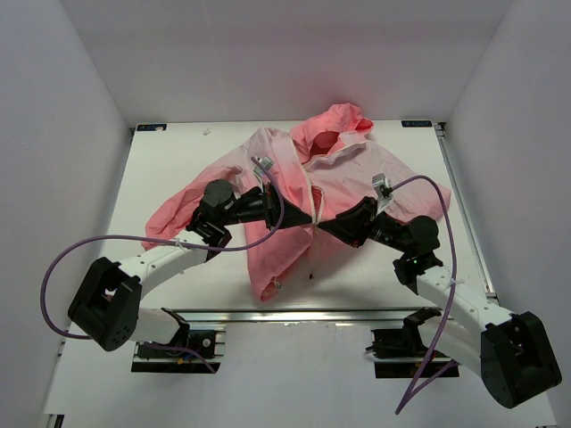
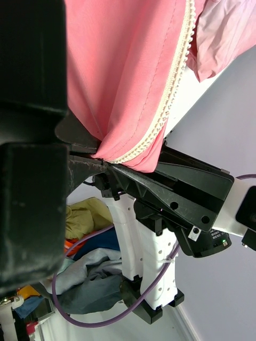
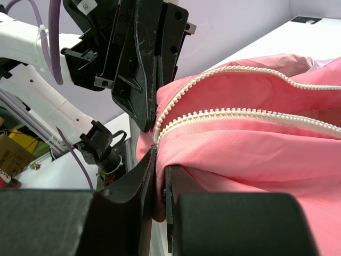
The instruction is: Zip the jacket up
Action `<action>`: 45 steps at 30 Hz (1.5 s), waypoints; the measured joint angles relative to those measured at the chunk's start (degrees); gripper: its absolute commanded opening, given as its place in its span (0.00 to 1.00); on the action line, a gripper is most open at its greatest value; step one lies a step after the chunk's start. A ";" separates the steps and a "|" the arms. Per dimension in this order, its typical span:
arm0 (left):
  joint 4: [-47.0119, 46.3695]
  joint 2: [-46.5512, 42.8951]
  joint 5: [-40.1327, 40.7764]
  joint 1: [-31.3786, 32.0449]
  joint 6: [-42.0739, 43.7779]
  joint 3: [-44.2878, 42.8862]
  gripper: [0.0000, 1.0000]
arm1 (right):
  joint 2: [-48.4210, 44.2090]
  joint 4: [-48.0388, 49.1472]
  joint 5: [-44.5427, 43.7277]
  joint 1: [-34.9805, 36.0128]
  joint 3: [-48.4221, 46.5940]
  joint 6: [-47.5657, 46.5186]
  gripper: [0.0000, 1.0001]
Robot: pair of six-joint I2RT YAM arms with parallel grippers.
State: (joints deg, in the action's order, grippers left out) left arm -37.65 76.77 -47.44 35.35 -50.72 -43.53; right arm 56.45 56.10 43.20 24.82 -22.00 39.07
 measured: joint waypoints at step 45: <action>-0.44 0.70 2.60 0.76 0.44 0.85 0.00 | 4.70 10.34 -9.29 0.57 1.25 11.32 0.00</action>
State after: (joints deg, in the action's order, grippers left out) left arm -38.09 77.47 -44.84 36.12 -50.28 -42.68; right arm 61.14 66.43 33.91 25.39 -20.75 50.39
